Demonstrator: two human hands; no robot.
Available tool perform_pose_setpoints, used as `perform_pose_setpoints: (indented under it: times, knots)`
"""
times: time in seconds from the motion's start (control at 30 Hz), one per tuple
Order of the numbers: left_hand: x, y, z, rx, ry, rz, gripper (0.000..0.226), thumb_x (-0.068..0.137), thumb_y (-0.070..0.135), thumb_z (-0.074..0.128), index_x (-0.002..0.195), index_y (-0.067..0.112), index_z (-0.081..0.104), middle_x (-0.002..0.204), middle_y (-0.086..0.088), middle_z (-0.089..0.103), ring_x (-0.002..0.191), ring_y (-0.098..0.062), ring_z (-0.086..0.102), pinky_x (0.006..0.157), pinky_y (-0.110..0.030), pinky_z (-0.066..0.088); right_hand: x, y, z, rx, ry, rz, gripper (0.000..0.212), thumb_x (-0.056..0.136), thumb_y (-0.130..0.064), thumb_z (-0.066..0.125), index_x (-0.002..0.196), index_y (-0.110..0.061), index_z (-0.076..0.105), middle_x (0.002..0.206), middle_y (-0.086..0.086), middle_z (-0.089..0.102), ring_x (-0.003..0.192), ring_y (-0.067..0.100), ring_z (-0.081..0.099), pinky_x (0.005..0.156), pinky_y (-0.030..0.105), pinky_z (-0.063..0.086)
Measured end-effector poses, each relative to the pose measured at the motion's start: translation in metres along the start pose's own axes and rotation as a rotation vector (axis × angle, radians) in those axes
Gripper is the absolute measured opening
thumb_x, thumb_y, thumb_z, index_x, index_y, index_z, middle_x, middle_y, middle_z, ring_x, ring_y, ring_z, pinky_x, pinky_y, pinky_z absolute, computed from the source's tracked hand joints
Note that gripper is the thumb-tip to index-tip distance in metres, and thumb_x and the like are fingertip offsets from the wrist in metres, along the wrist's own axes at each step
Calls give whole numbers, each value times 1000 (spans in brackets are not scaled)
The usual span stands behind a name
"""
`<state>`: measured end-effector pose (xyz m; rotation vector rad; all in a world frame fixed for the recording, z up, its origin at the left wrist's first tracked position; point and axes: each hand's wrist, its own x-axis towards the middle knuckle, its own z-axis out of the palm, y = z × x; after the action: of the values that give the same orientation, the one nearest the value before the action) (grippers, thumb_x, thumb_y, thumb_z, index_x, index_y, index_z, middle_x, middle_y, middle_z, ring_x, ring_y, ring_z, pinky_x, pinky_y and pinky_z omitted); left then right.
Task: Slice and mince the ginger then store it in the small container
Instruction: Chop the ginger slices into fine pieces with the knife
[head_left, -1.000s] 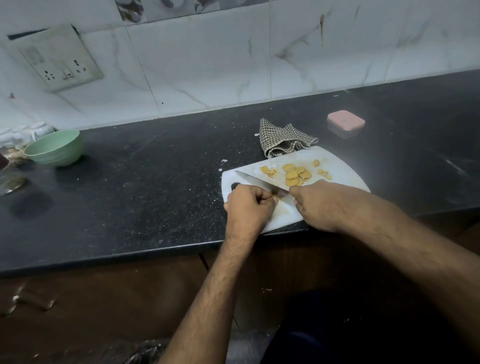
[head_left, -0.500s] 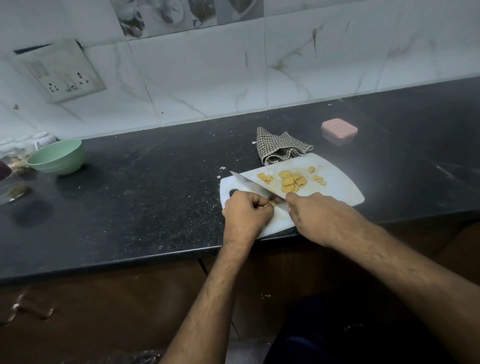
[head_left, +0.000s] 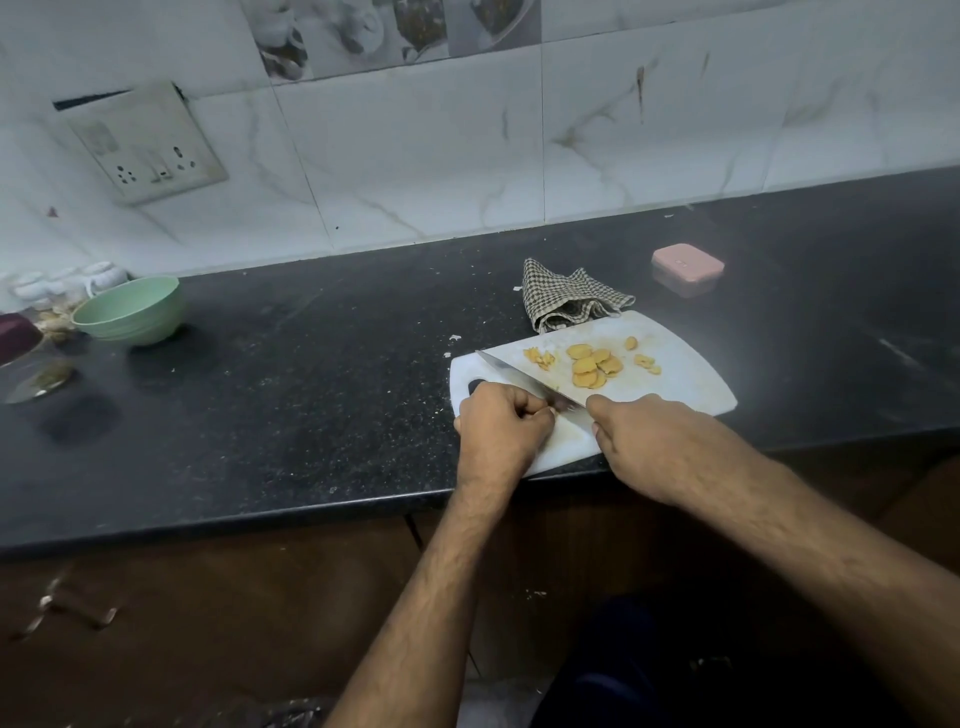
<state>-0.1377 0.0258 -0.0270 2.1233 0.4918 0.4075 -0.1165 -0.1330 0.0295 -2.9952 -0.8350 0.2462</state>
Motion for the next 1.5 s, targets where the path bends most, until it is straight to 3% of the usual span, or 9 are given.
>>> perform_pose_setpoints:
  times: [0.1,0.3,0.57,0.7,1.0,1.2,1.37,1.5]
  knots:
    - [3,-3,1,4,-4,-3,16,82,24,80,67,17,76,64,13,72,65,-7,65,89,-43,57,4,-7,-2,-29,-1,2,6,102,-22,38,103,-28,36,79,-1,45,69,15,45,64,34,40]
    - [3,-5,4,18,-7,9,18,82,25,79,66,16,75,62,11,71,61,-8,62,89,-44,56,14,-11,1,-10,-17,-7,22,103,-22,37,124,-24,44,78,-2,40,78,21,48,67,36,40]
    - [4,-4,1,1,-12,-15,25,83,20,79,60,24,71,54,22,65,57,-1,57,95,-51,54,9,3,5,159,9,12,14,105,-39,30,105,-30,41,92,3,58,82,23,58,78,44,54]
    - [4,-4,1,-1,-20,-19,25,84,21,80,61,23,71,54,22,65,59,-2,59,96,-52,54,3,5,0,123,-21,10,15,105,-39,30,99,-30,39,87,1,54,80,20,56,77,42,53]
    - [1,-1,1,19,-17,-22,19,85,22,79,66,21,75,55,23,64,57,0,56,98,-52,53,0,2,-6,64,-90,-14,21,107,-34,30,117,-24,46,80,-3,45,81,19,52,74,35,46]
    - [3,-4,-4,32,-48,13,17,88,21,75,70,19,77,53,19,62,54,0,53,84,-37,54,-4,5,-5,83,-82,-23,15,107,-34,30,103,-24,40,81,-3,48,80,18,53,70,34,44]
    - [0,-2,1,34,-14,-10,26,85,18,75,61,27,71,56,27,63,62,-3,58,98,-54,53,-8,7,-1,106,-64,-1,16,107,-33,30,103,-23,41,82,0,51,77,18,56,73,37,51]
    - [1,-4,0,6,2,-6,21,84,16,75,64,23,74,60,24,67,63,-2,60,97,-53,54,-12,5,-3,97,-45,2,17,107,-34,30,103,-23,41,81,0,51,77,17,56,77,39,54]
